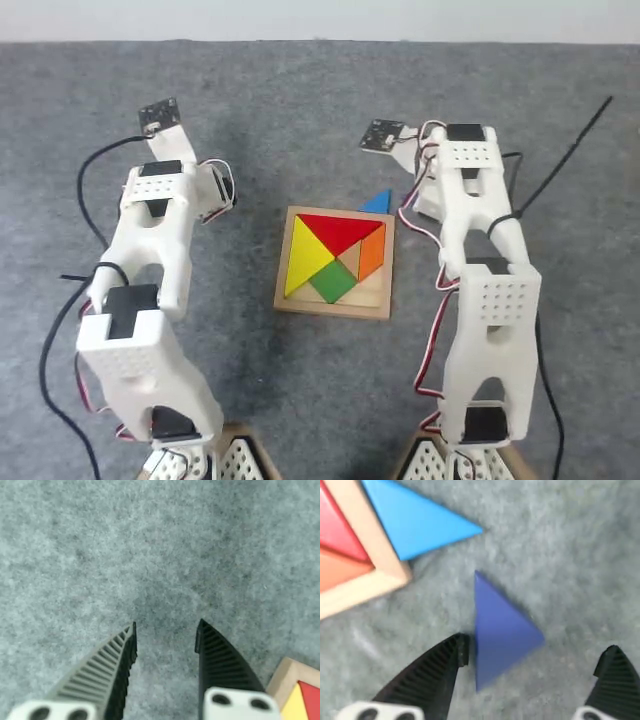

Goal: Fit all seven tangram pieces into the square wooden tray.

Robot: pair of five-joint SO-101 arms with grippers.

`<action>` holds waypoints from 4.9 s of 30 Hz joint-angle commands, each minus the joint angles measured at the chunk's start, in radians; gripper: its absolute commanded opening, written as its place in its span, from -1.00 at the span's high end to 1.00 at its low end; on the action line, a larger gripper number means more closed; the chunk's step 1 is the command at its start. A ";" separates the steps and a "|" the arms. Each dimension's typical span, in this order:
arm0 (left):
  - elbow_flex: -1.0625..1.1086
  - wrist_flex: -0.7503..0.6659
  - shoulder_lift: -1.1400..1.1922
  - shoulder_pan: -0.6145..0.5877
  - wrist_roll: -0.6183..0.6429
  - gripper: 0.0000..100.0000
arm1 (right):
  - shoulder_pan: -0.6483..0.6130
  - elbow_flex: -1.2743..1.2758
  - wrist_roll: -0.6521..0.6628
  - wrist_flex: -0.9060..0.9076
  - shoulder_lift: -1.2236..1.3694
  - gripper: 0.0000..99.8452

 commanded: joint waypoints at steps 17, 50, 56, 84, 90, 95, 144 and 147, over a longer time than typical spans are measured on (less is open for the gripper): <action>-0.010 -0.003 -0.066 0.005 -0.023 0.62 | -0.035 -0.009 -0.109 0.038 -0.015 0.82; -0.012 -0.012 -0.066 0.008 -0.023 0.62 | -0.297 -0.063 -1.763 0.479 -0.228 0.82; -0.012 -0.021 -0.066 0.006 -0.023 0.62 | -0.432 0.021 -1.966 0.479 -0.246 0.82; -0.021 -0.023 -0.064 0.008 -0.023 0.62 | -0.427 0.267 -2.073 0.282 -0.424 0.88; -0.019 -0.023 -0.064 0.008 -0.023 0.62 | -0.421 0.548 -2.090 0.051 -0.596 0.87; -0.021 -0.023 -0.064 0.008 -0.023 0.62 | -0.429 0.698 -2.142 -0.094 -0.657 0.75; -0.021 -0.023 -0.064 0.018 -0.025 0.62 | -0.300 0.445 -1.478 0.021 -0.670 0.31; -0.021 -0.023 -0.064 0.020 -0.025 0.62 | -0.154 0.342 -1.320 -0.059 -0.636 0.31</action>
